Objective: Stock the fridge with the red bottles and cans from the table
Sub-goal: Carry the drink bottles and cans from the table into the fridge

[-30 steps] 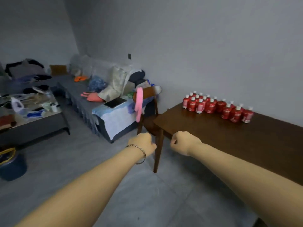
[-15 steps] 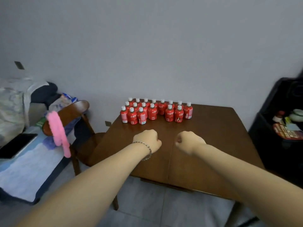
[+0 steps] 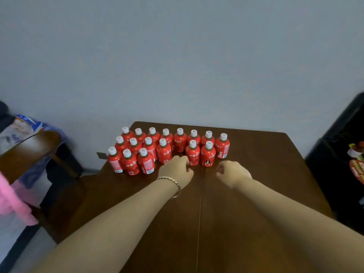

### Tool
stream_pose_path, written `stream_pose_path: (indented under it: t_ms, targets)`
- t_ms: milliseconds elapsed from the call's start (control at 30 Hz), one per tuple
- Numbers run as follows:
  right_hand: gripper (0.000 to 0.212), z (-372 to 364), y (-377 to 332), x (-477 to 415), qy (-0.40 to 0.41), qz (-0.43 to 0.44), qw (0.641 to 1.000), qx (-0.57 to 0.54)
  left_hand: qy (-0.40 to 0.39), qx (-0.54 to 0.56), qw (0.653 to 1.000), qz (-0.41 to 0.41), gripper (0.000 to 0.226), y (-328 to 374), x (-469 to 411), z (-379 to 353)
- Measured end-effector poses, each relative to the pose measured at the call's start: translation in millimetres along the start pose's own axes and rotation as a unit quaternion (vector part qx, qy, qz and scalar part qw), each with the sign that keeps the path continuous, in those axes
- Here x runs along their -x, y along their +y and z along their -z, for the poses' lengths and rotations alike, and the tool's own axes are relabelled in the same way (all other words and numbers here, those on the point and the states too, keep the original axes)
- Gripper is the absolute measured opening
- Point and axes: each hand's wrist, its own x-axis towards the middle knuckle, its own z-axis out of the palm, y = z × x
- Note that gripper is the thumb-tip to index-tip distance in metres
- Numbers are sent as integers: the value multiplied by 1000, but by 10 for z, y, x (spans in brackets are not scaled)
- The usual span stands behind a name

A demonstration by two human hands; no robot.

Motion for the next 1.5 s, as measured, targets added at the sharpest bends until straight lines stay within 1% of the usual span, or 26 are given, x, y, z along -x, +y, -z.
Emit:
stream_pose_path:
  t_ms: [133, 233, 333, 433, 533, 633, 667, 733, 800, 867, 967, 1067, 1100, 1133, 1200, 1233, 1267, 1300, 1333, 1433, 1500]
  targets:
    - [26, -137, 137, -677, 10, -47, 999, -21, 4, 22, 1000, -9, 39, -214, -750, -360]
    - [32, -208, 265, -1127, 19, -90, 995, -44, 2, 25, 1000, -19, 54, -301, -1248, -628]
    - [48, -285, 444, -1621, 40, -118, 989, -78, -9, 9, 1000, -27, 64, -299, -1728, -882]
    - [70, -406, 613, -1998, 70, -144, 975, -156, -31, -73, 995, -68, 73, -257, -2108, -1110]
    - [93, -540, 759, -2291, 98, -156, 946, -268, -32, -142, 980, -138, 67, -241, -2345, -1273]
    - [104, -692, 874, -2612, 105, -122, 919, -359, -25, -179, 968, -176, 64, -240, -2550, -1424]
    - [104, -741, 889, -2699, 108, -114, 914, -375, -15, -192, 964, -186, 64, -252, -2606, -1461]
    - [93, -836, 914, -2850, 121, -115, 911, -378, 18, -197, 958, -209, 68, -281, -2707, -1532]
    - [84, -903, 930, -2954, 131, -127, 913, -364, 16, -197, 952, -235, 67, -271, -2776, -1532]
    - [77, -913, 928, -2966, 137, -125, 919, -348, 32, -177, 942, -285, 57, -252, -2796, -1567]
    - [71, -862, 950, -2990, 115, -124, 931, -322, 39, -147, 921, -360, 43, -173, -2839, -1640]
    - [73, -829, 999, -2886, 112, -141, 939, -294, 30, -149, 908, -389, 35, -131, -2798, -1654]
    - [75, -824, 1020, -2820, 111, -152, 938, -289, 37, -144, 909, -389, 30, -137, -2776, -1657]
    - [76, -804, 1027, -2723, 104, -164, 940, -280, 34, -144, 917, -369, 32, -134, -2721, -1615]
    - [77, -770, 1043, -2535, 69, -174, 952, -243, -23, -158, 944, -289, 49, -125, -2573, -1494]
    - [78, -726, 1034, -2415, 52, -171, 959, -218, -49, -172, 955, -237, 53, -115, -2473, -1422]
    - [79, -690, 1023, -2323, 33, -166, 966, -195, -70, -183, 960, -200, 52, -132, -2389, -1414]
    - [79, -639, 1000, -2224, 20, -158, 971, -176, -98, -172, 966, -167, 51, -128, -2286, -1382]
    - [79, -586, 972, -2142, 6, -148, 976, -160, -109, -155, 971, -145, 50, -132, -2197, -1344]
    - [77, -365, 862, -1908, -25, -97, 988, -122, -110, -126, 983, -81, 46, -91, -1881, -1121]
    - [77, -182, 760, -1706, -36, -45, 994, -90, -90, -115, 988, -45, 42, -46, -1571, -938]
